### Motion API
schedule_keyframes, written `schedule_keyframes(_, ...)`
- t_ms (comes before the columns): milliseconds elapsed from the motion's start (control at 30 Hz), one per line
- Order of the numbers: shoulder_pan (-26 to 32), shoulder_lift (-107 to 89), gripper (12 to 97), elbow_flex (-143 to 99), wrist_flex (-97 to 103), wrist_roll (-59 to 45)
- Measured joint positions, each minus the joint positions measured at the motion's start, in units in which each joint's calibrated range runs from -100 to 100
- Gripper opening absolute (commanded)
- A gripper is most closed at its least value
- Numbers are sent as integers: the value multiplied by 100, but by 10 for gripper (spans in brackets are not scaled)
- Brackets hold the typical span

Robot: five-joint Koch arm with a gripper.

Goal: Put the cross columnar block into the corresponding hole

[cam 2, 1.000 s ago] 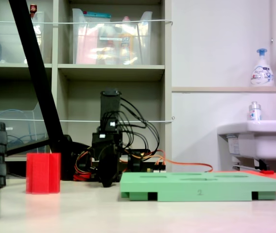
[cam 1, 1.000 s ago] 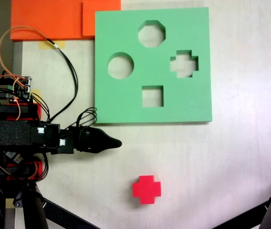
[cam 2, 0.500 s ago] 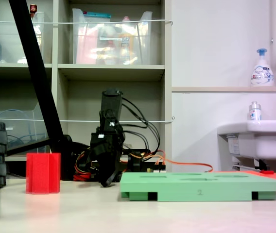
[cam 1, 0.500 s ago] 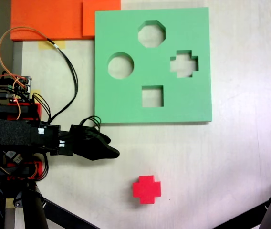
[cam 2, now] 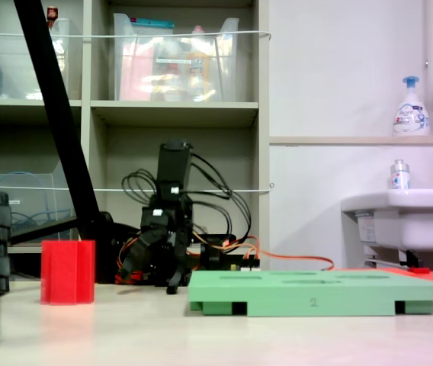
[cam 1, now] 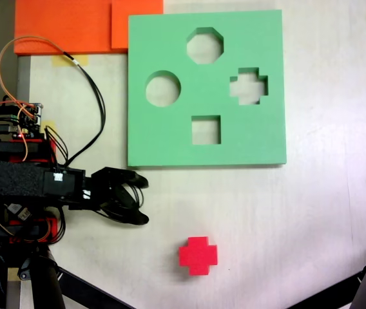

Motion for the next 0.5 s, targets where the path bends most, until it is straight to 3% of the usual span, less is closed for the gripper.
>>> schedule_keyframes(200, -132, 14, 440, 2117, -3593, 205)
schedule_keyframes(367, -244, 109, 559, 4321, -5433, 190)
schedule_keyframes(500, -400, 1655, 650, 6428, -6520, 59)
